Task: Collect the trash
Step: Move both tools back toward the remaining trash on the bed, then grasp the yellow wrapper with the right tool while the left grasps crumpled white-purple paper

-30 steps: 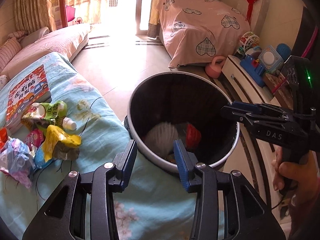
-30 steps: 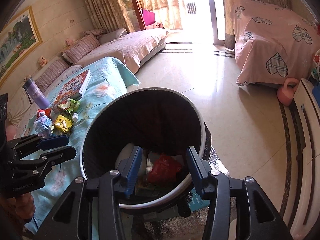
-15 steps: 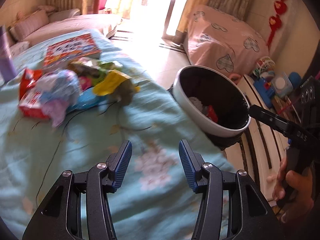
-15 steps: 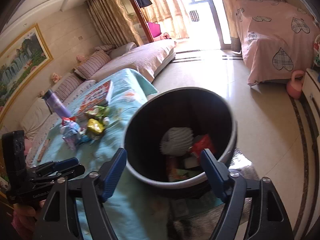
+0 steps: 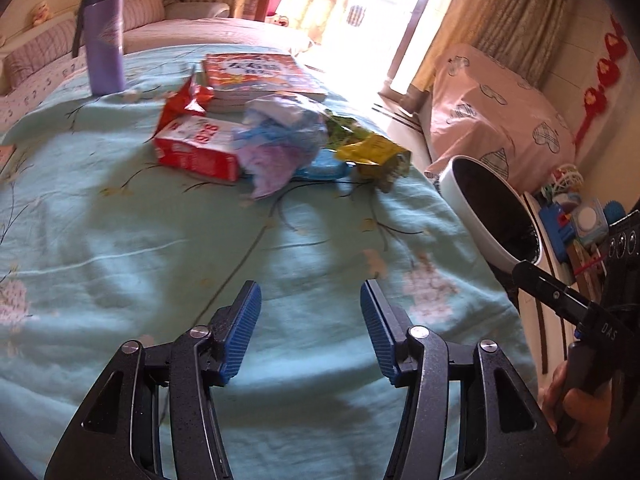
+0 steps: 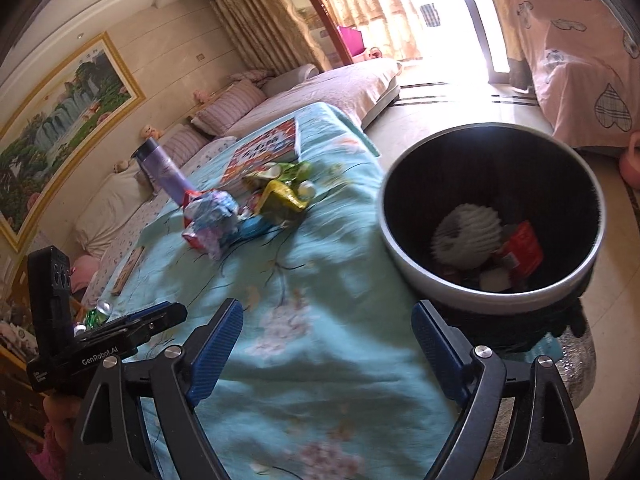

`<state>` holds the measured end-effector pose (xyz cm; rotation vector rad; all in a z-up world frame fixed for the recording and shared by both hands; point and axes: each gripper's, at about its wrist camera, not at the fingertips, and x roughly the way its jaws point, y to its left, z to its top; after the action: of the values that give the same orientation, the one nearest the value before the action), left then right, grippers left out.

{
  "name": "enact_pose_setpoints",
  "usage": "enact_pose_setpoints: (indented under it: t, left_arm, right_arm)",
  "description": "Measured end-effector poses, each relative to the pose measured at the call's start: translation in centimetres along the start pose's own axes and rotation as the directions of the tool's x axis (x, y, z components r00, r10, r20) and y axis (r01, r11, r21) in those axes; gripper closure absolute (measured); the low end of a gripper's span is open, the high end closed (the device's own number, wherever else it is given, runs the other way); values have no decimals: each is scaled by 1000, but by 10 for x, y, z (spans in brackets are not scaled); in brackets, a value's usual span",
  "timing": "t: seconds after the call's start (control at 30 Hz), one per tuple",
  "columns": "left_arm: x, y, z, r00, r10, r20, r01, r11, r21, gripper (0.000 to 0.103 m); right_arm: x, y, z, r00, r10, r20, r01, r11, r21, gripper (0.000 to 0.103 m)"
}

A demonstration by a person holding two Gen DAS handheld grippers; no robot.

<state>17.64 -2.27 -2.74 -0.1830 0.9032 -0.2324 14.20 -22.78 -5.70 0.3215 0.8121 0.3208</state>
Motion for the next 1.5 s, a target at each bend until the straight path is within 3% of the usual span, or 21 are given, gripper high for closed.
enact_pose_setpoints:
  t: [0.47, 0.67, 0.83, 1.0, 1.17, 1.2, 1.23, 1.27, 1.3, 1.4, 1.5]
  left_arm:
    - [1, 21, 13, 1000, 23, 19, -23, 1000, -18, 49]
    - [4, 19, 31, 999, 28, 43, -28, 1000, -6, 38]
    - [14, 16, 55, 998, 22, 56, -23, 1000, 6, 32]
    - [24, 13, 83, 994, 31, 101, -32, 999, 9, 27]
    - [48, 18, 102, 995, 36, 89, -37, 999, 2, 28]
    - [53, 17, 103, 996, 33, 83, -34, 999, 7, 39]
    - [58, 16, 102, 997, 28, 67, -29, 999, 15, 59]
    - [63, 18, 102, 999, 18, 48, -18, 1000, 19, 70]
    - [66, 19, 101, 999, 2, 37, -3, 1000, 16, 89]
    - [64, 19, 93, 999, -8, 38, 7, 1000, 18, 102]
    - [56, 16, 84, 999, -19, 42, 18, 1000, 14, 102]
  right_arm:
    - [28, 25, 11, 1000, -3, -11, 3, 998, -63, 15]
    - [40, 31, 24, 1000, -9, -11, 8, 994, -108, 17]
    - [55, 34, 38, 999, -31, -11, 29, 988, -150, 37]
    - [75, 35, 58, 999, -52, -8, 50, 981, -186, 38]
    - [101, 34, 71, 997, -71, -35, 62, 976, -210, 53]
    - [107, 33, 72, 996, -71, -45, 60, 976, -210, 58]
    - [111, 32, 73, 996, -74, -52, 62, 976, -209, 70]
    - [113, 31, 73, 995, -76, -57, 63, 976, -208, 84]
    - [113, 30, 73, 995, -77, -58, 63, 977, -206, 88]
    - [103, 29, 68, 997, -60, -43, 50, 978, -200, 92]
    - [87, 27, 63, 999, -46, -28, 39, 980, -194, 93]
